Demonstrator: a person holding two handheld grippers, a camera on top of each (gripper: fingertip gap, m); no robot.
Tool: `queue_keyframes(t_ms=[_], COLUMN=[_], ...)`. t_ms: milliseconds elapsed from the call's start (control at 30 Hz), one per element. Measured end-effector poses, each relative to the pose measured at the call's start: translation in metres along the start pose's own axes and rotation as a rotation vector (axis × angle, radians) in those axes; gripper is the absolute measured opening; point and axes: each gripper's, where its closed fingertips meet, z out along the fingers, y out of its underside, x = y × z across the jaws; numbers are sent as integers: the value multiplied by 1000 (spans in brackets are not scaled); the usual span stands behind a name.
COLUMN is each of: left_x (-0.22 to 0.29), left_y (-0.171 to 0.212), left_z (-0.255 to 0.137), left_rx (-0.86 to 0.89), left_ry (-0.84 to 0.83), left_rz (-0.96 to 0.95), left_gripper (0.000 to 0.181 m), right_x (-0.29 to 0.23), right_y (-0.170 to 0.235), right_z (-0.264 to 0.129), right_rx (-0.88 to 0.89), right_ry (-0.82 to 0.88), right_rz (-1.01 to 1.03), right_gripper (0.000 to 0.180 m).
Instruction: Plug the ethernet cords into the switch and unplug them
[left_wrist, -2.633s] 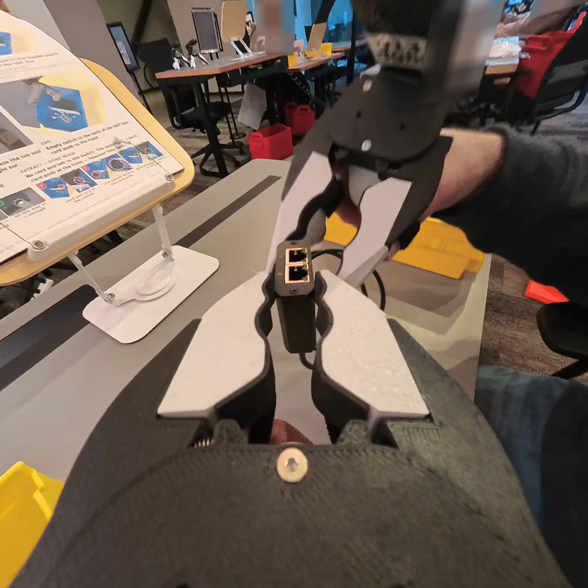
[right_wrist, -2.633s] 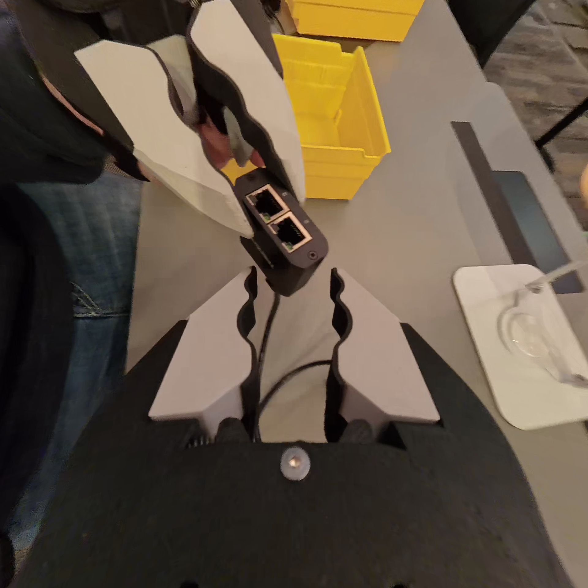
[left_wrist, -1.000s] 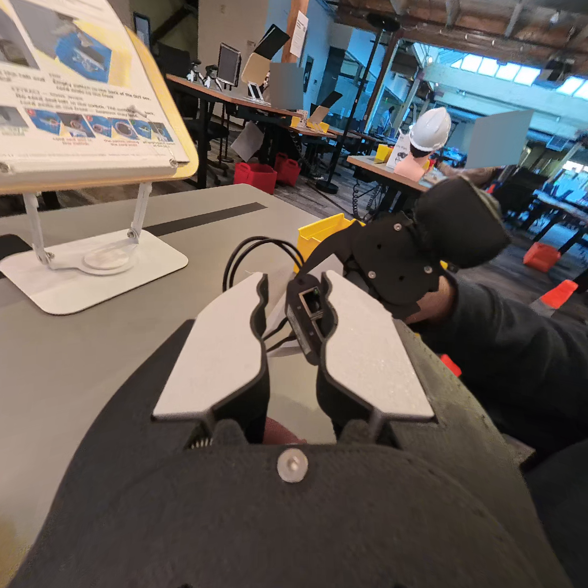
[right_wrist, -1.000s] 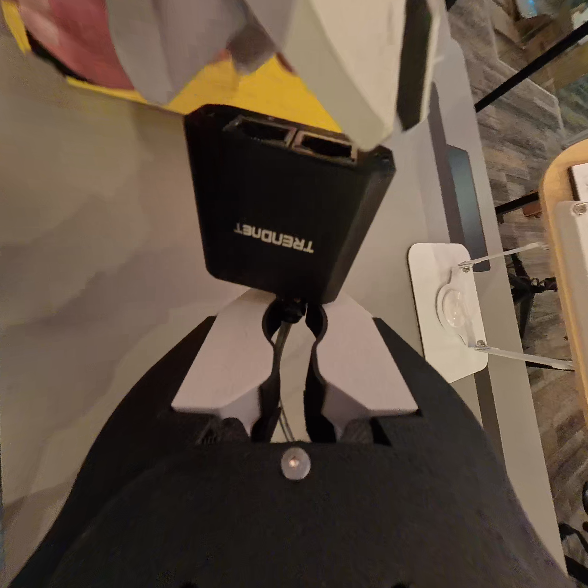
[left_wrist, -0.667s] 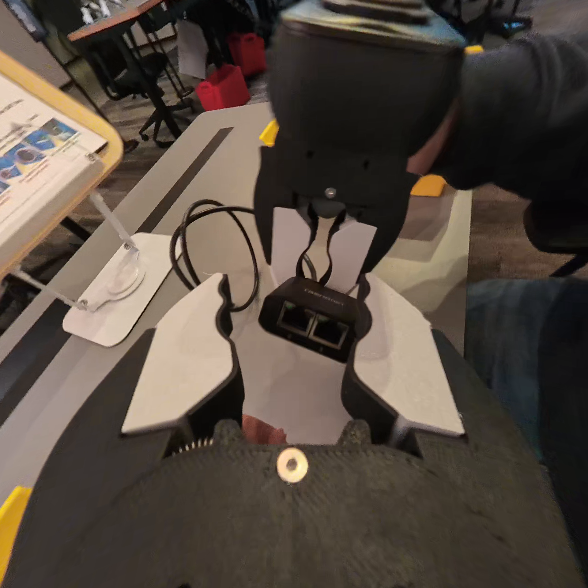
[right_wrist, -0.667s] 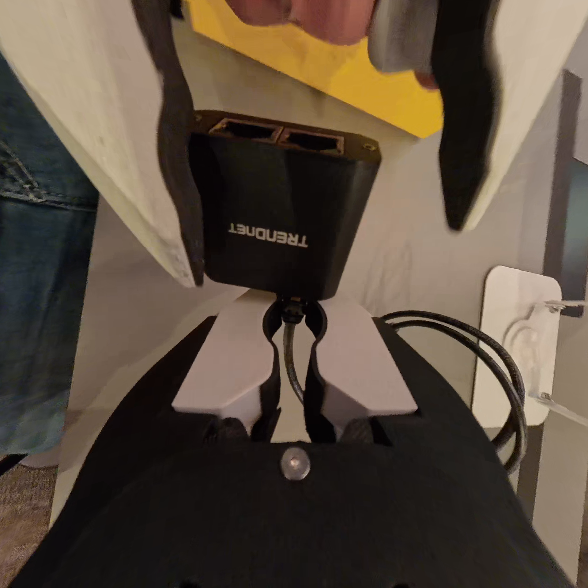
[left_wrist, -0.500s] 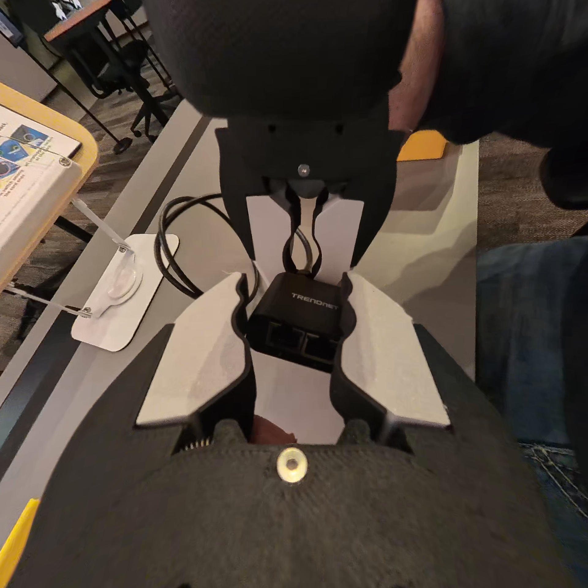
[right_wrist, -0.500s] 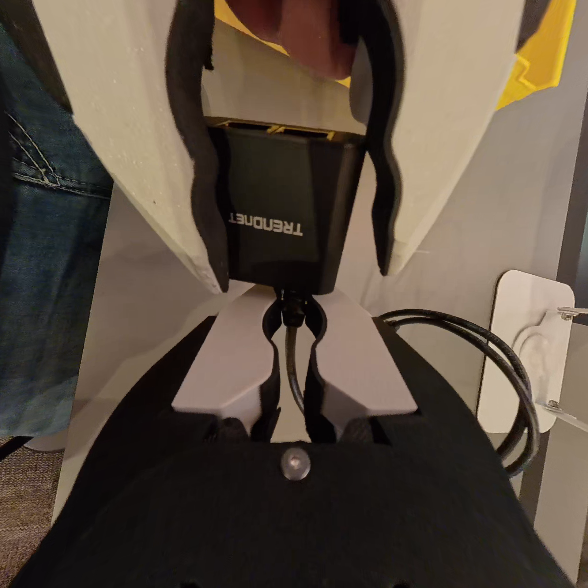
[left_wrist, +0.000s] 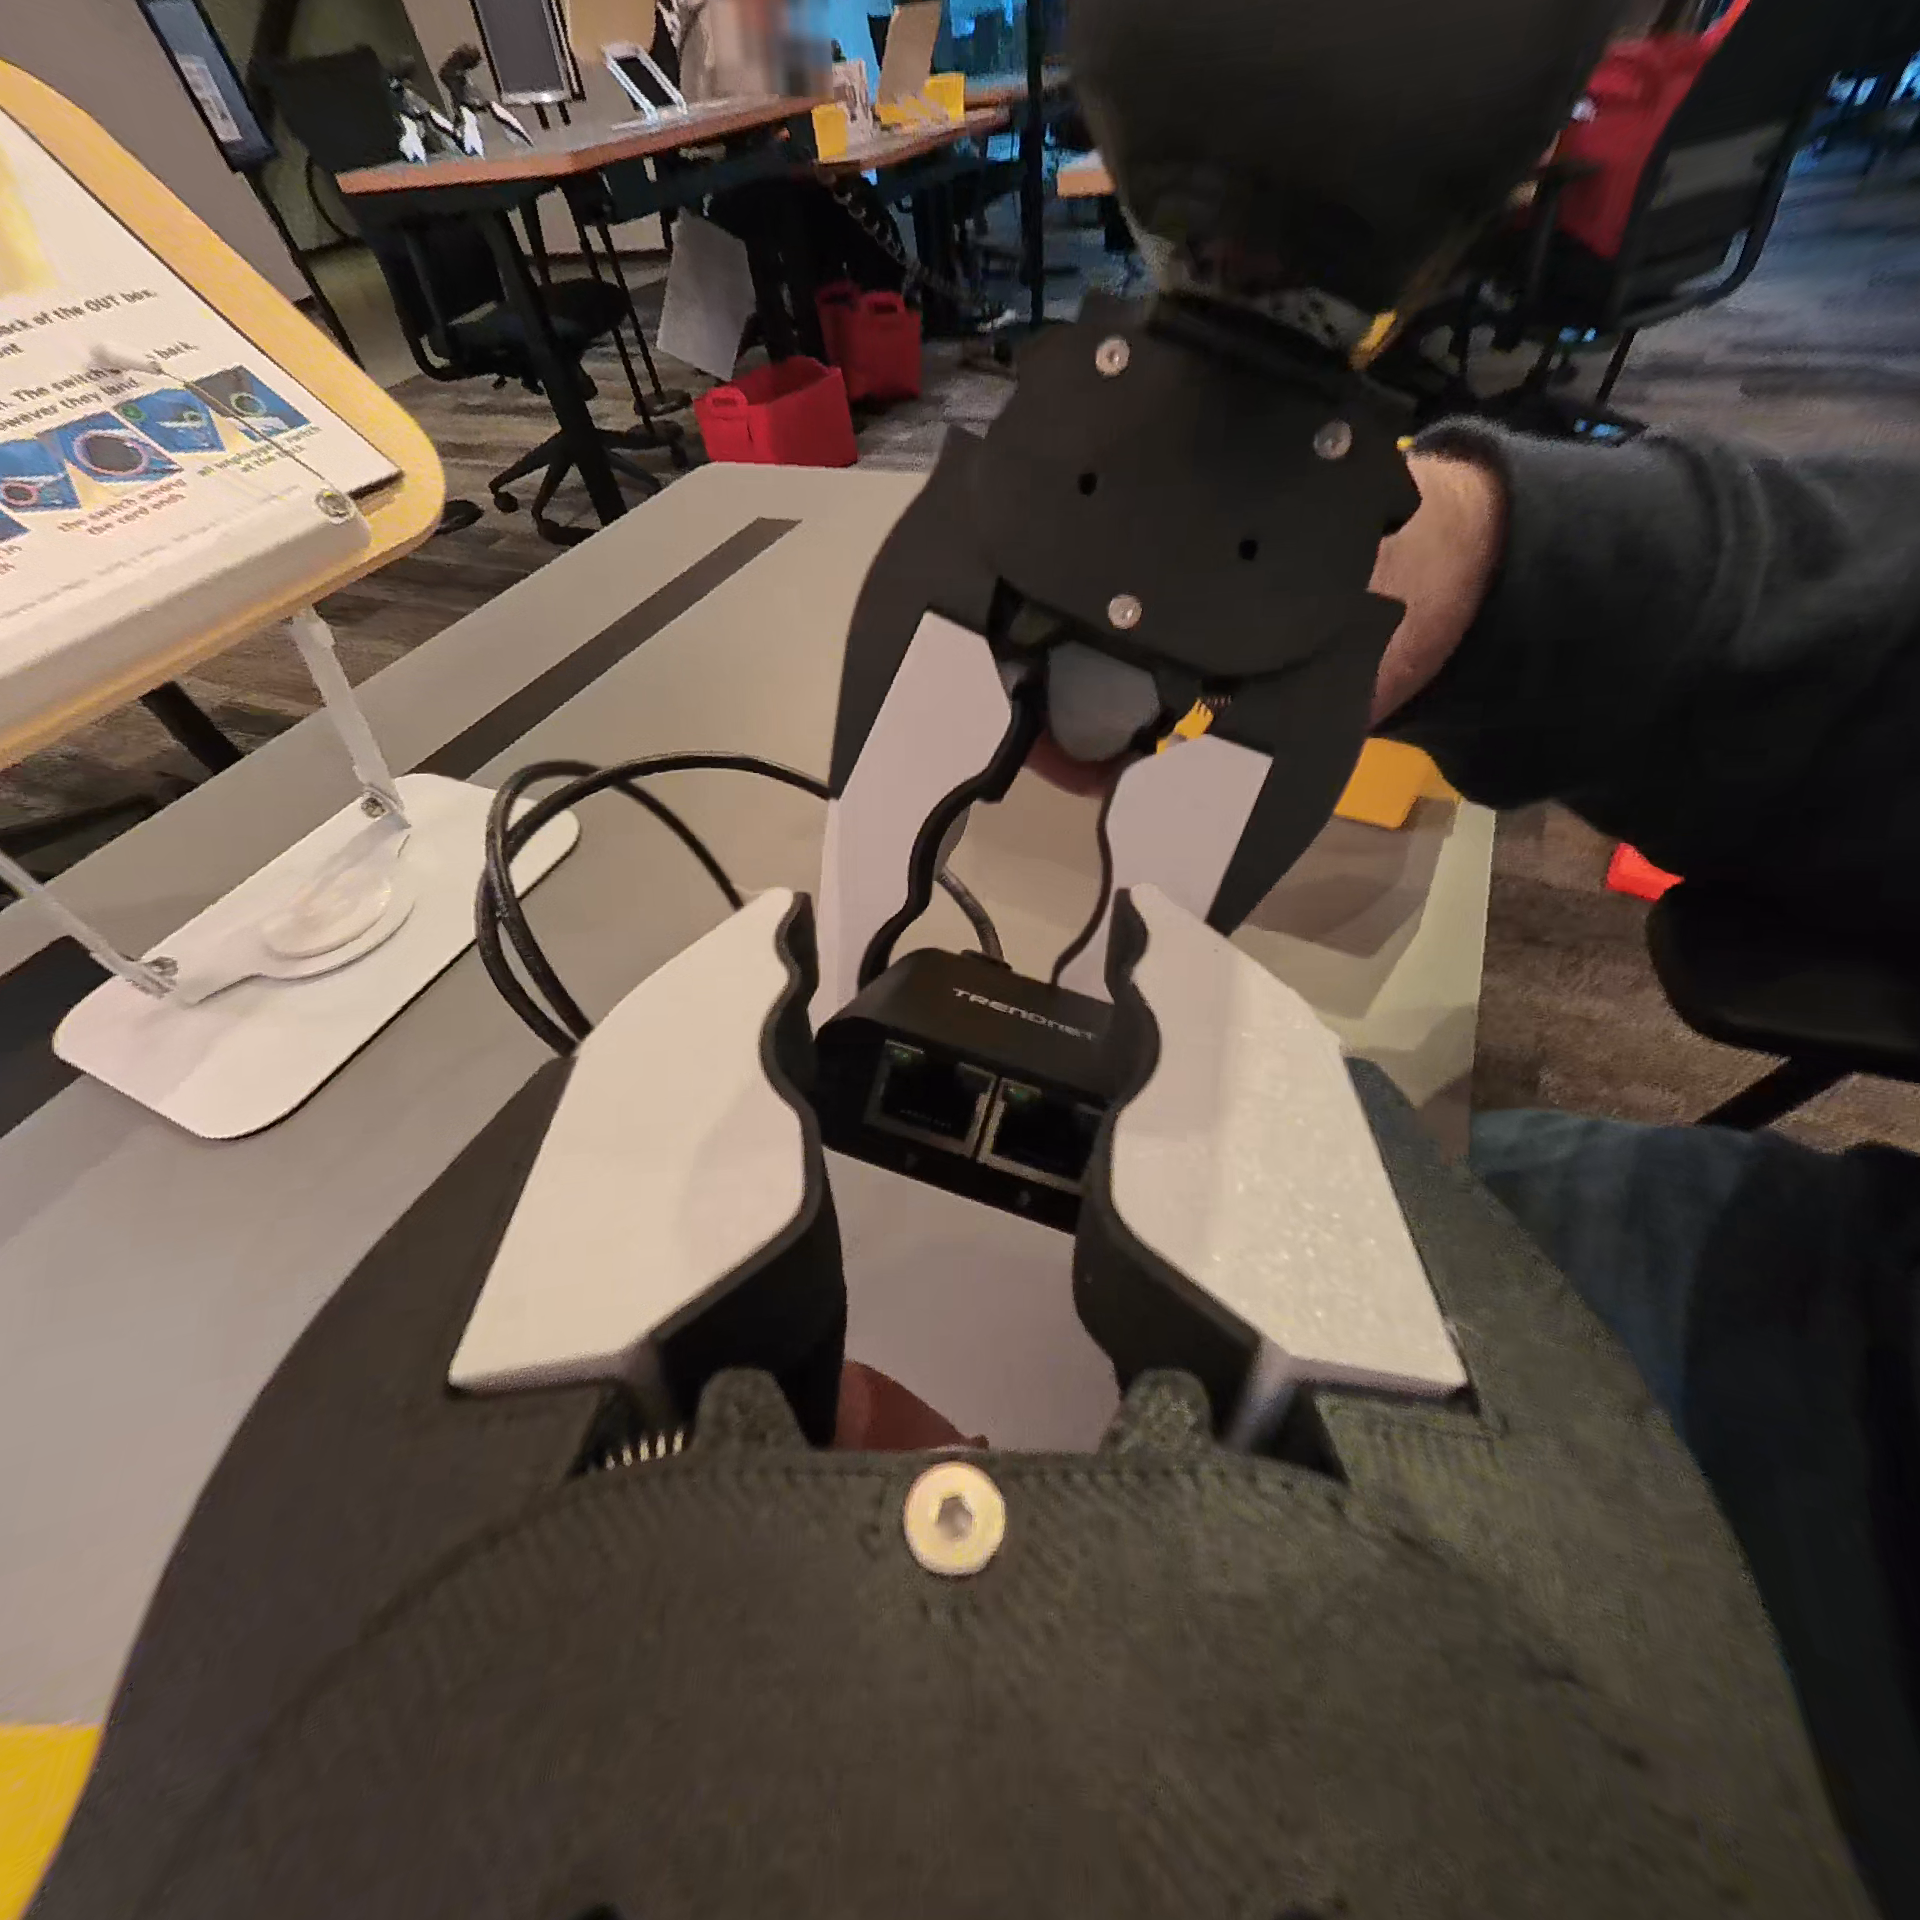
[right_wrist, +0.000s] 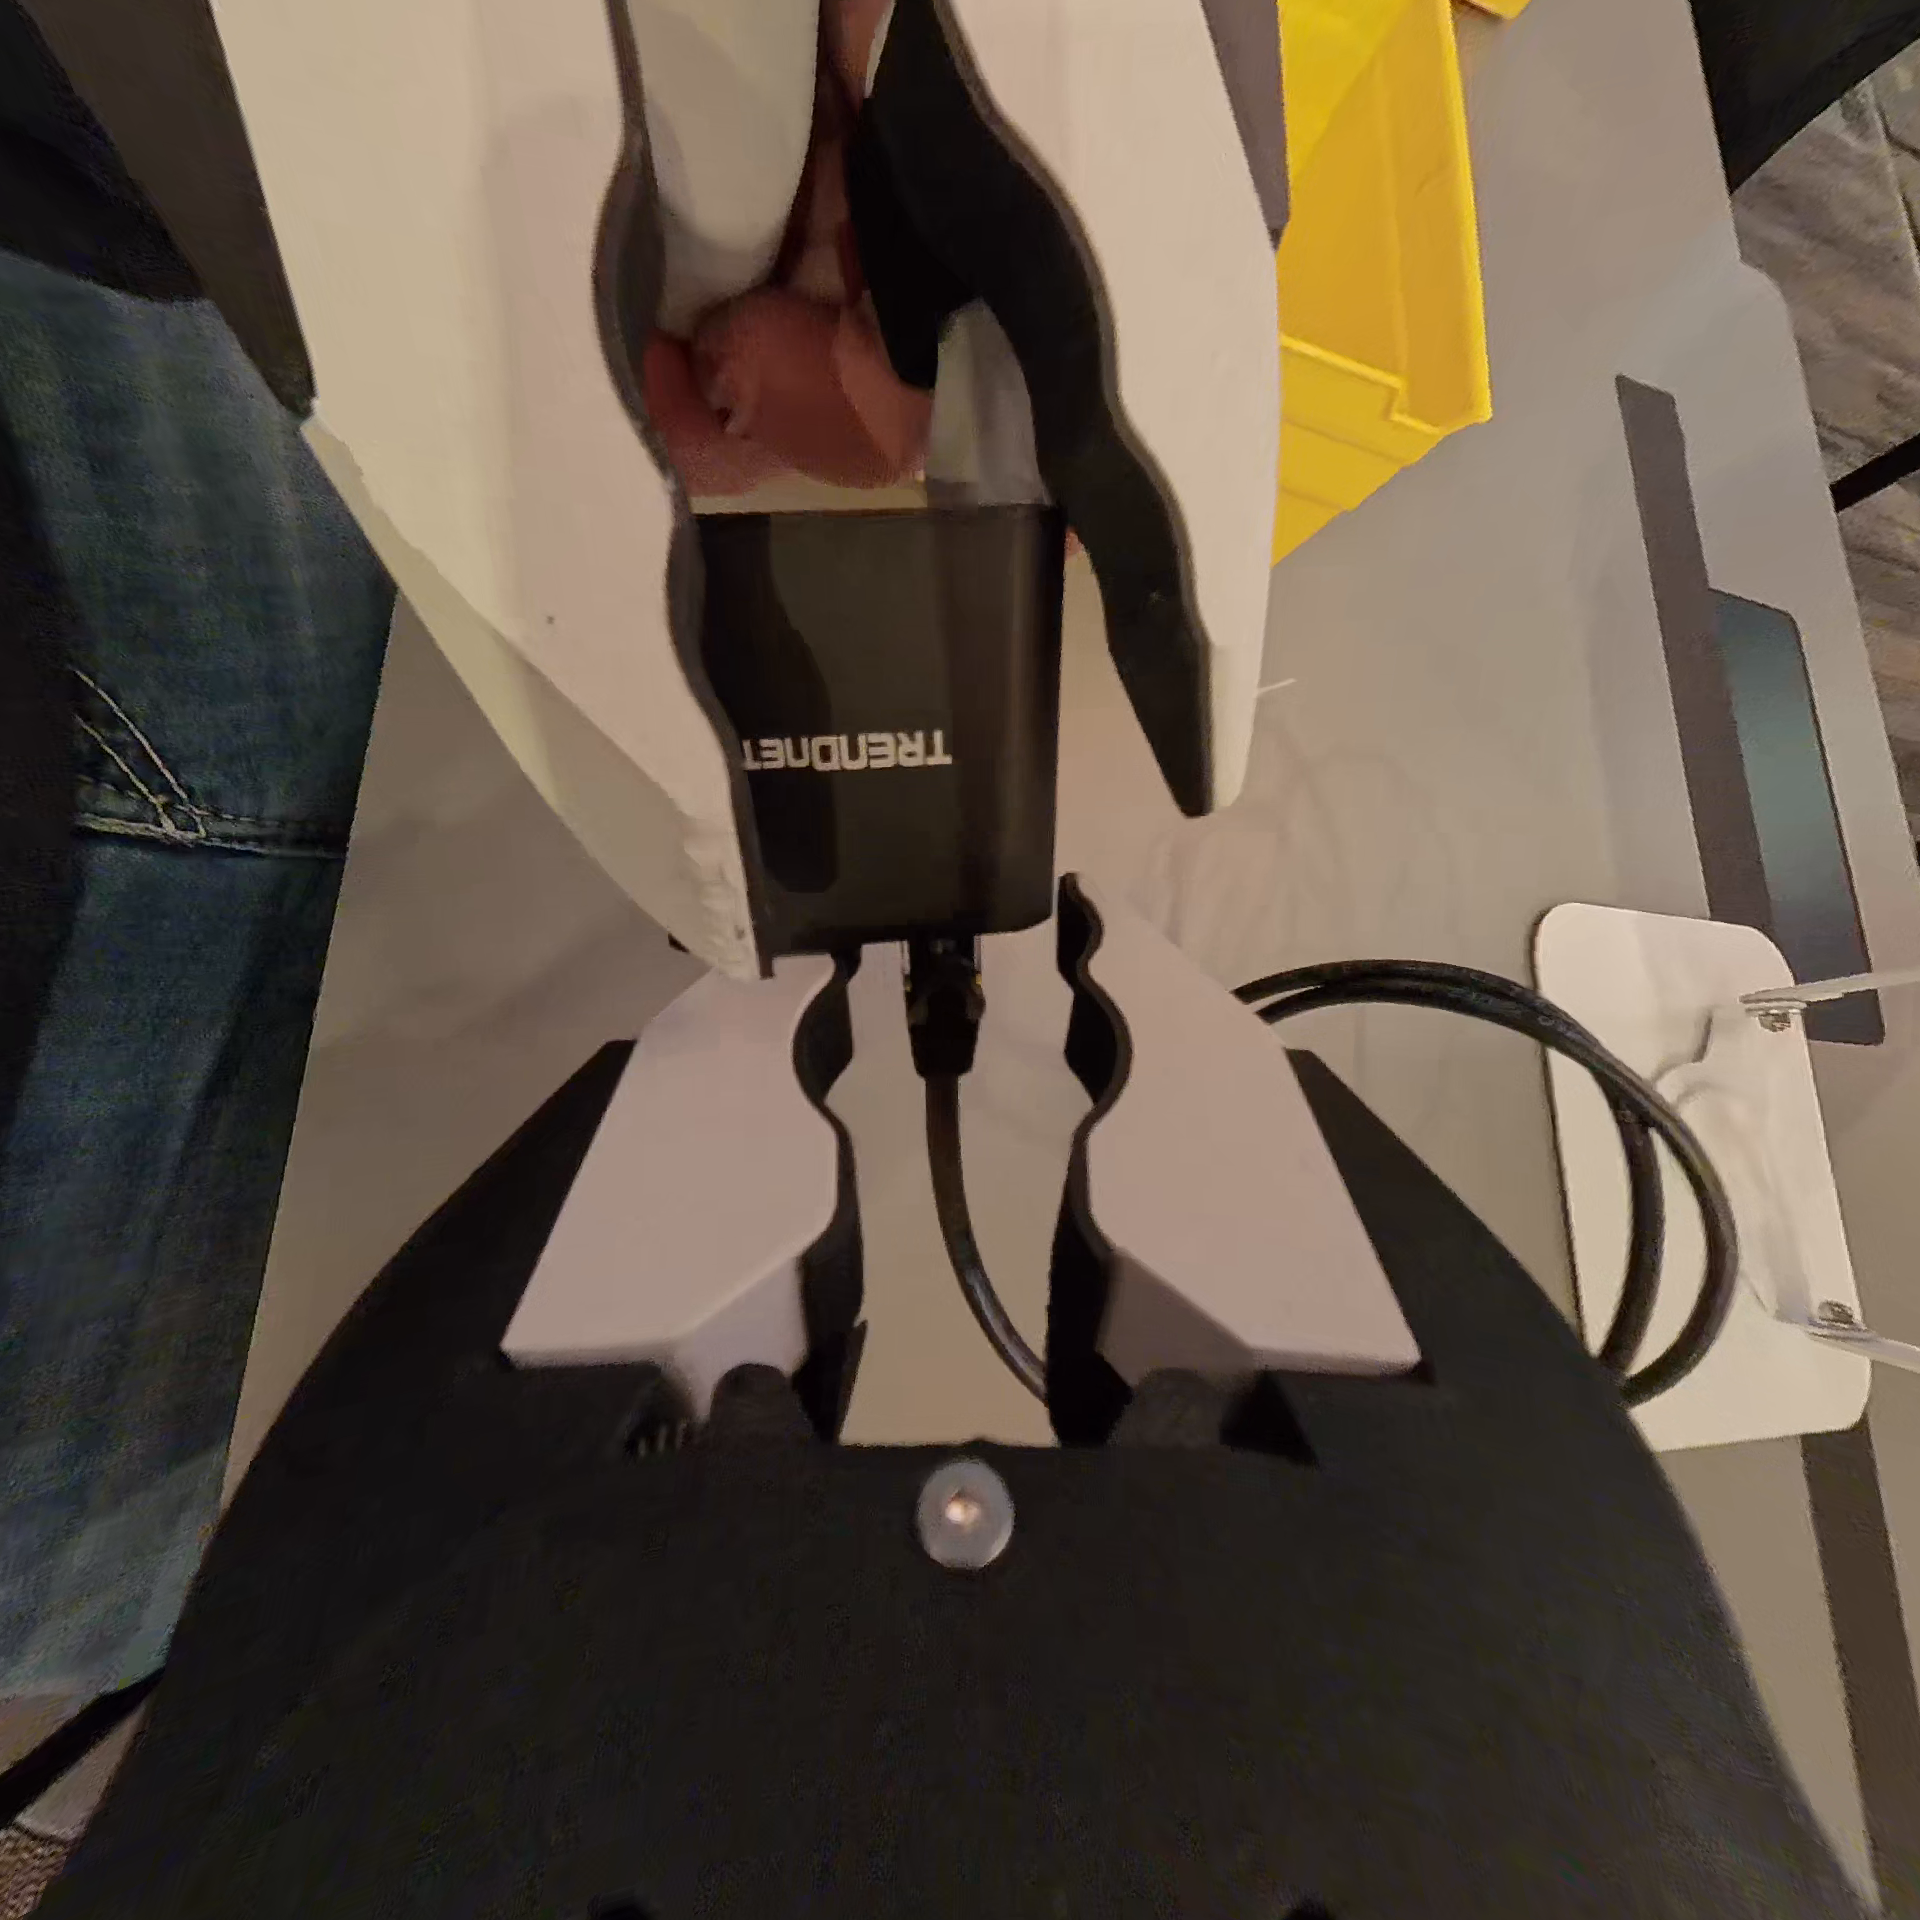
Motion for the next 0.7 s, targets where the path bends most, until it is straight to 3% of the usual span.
queue_keyframes(t_ms=[100,167,267,500,700], left_x=[-2,-1,2,4,5], left_y=[-7,-9,-9,3,13], left_z=[-1,-2,-2,1,-2], left_rx=[51,70,91,25,-95], left_ry=[-3,11,34,39,2], left_rz=[-35,-56,-76,-33,137], left_gripper=[50,50,50,50,56], right_x=[-5,-11,-5,-9,-10], right_y=[-2,-4,-4,5,17], right_z=[3,5,6,8,3], right_rx=[41,67,90,39,-32], right_ry=[-33,-71,-39,-63,-65], right_rz=[39,58,72,54,25], right_gripper=[53,53,8,7,7])
